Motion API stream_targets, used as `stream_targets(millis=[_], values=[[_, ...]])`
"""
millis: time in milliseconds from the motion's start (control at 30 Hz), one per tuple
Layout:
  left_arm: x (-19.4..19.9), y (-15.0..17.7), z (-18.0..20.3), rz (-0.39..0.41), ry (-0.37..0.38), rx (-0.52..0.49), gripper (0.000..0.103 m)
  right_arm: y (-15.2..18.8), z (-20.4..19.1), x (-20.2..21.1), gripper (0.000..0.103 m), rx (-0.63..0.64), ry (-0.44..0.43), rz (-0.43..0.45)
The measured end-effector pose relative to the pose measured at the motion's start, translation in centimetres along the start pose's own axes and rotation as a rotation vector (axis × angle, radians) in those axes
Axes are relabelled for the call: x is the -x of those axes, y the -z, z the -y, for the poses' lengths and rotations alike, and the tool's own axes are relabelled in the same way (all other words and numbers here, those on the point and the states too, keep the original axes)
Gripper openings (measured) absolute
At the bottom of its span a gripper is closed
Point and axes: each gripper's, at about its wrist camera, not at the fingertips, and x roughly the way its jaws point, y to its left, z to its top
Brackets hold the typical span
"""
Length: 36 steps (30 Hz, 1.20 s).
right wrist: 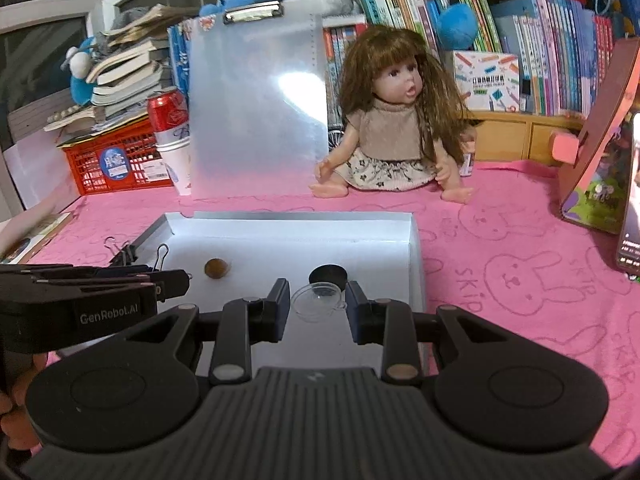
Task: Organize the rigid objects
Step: 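Carry the binder clip and clear lid into the box and open both tools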
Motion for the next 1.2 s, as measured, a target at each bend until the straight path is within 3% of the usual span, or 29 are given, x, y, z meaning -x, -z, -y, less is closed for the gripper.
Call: stream_targets(millis=[733, 1200], values=[[-4.5, 0.1, -0.5, -0.067, -0.041, 0.014, 0.032, -0.4, 1.4, -4.8, 0.035, -0.082, 0.025, -0.094], [-5.2, 0.1, 0.0, -0.065, -0.052, -0.004, 0.032, -0.4, 0.7, -5.6, 0.035, -0.041, 0.055, -0.104]])
